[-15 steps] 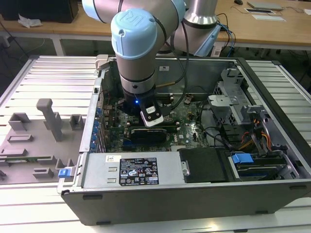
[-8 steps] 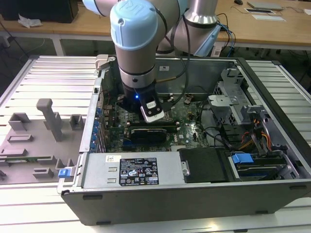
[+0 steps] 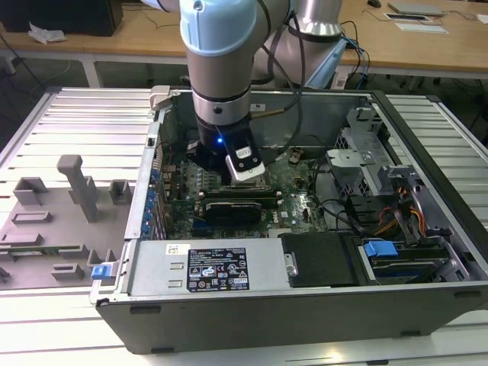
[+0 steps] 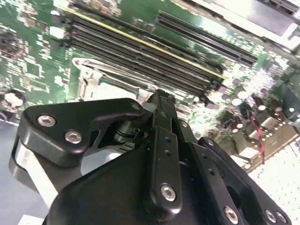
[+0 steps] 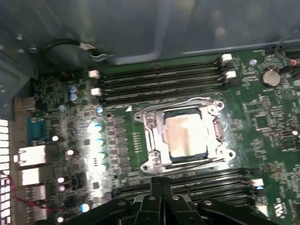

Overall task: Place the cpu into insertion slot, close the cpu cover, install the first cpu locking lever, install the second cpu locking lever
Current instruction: 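Install the second cpu locking lever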

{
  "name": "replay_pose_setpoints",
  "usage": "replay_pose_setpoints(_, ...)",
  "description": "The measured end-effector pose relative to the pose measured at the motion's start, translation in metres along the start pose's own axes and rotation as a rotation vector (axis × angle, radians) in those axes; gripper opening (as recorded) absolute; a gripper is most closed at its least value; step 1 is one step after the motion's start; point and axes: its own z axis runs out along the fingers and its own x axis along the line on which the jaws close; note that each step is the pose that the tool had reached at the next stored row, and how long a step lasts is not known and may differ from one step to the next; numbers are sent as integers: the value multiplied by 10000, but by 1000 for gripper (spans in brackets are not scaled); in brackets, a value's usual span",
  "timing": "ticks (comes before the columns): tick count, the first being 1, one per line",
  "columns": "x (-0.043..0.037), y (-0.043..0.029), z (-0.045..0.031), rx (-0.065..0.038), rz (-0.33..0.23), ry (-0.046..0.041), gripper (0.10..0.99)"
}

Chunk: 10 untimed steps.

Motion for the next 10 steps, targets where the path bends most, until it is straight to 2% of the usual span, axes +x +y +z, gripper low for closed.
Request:
replay_pose_setpoints(5, -187, 23, 10, 7, 10, 43, 106)
replay_pose_setpoints(6, -251, 32, 14, 9, 11, 52, 106)
replay_pose_setpoints(7, -284, 56, 19, 9, 11, 54, 106)
replay_pose_setpoints(8, -286, 106, 29, 8, 11, 53, 106)
replay_pose_setpoints(10, -282, 155, 38, 8, 12, 53, 106)
